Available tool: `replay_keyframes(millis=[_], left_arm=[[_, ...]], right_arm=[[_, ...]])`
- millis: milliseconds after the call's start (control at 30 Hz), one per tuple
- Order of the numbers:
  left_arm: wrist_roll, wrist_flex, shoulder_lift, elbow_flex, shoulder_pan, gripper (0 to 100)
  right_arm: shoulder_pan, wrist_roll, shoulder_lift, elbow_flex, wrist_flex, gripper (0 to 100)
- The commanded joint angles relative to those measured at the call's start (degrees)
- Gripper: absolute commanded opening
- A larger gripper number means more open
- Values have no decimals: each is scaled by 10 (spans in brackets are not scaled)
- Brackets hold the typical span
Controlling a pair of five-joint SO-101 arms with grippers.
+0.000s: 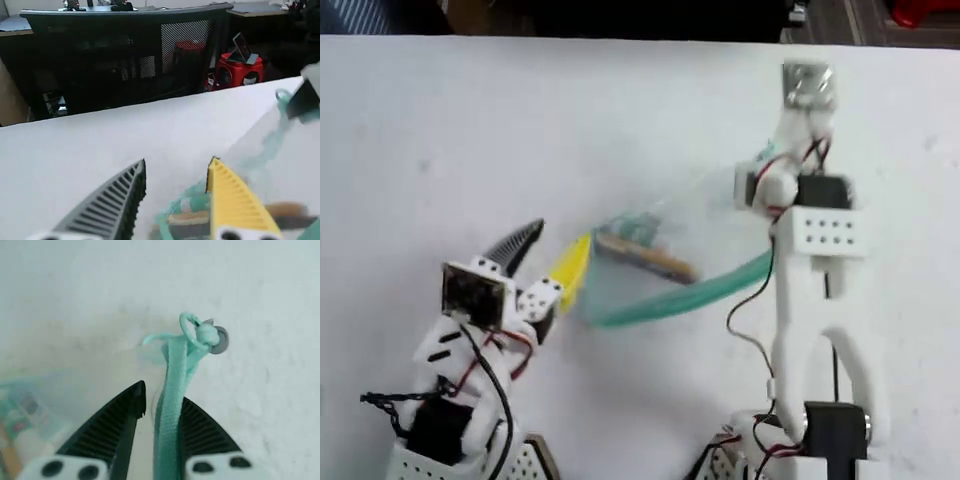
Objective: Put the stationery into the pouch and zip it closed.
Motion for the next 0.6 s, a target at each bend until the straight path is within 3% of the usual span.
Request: replay_keyframes(millis=[0, 200, 367, 567], left_arm=[[22, -50, -6, 5, -33, 214], [23, -51, -6, 4, -48, 214], [23, -47, -6, 6, -46, 214], [23, -47, -5, 8, -44, 214]], right_arm=[[-7, 13, -37, 123, -87, 17], [-51, 12, -65, 213, -177, 17], [-76, -48, -65, 193, -202, 17], [-90, -60, -65, 165, -204, 16]])
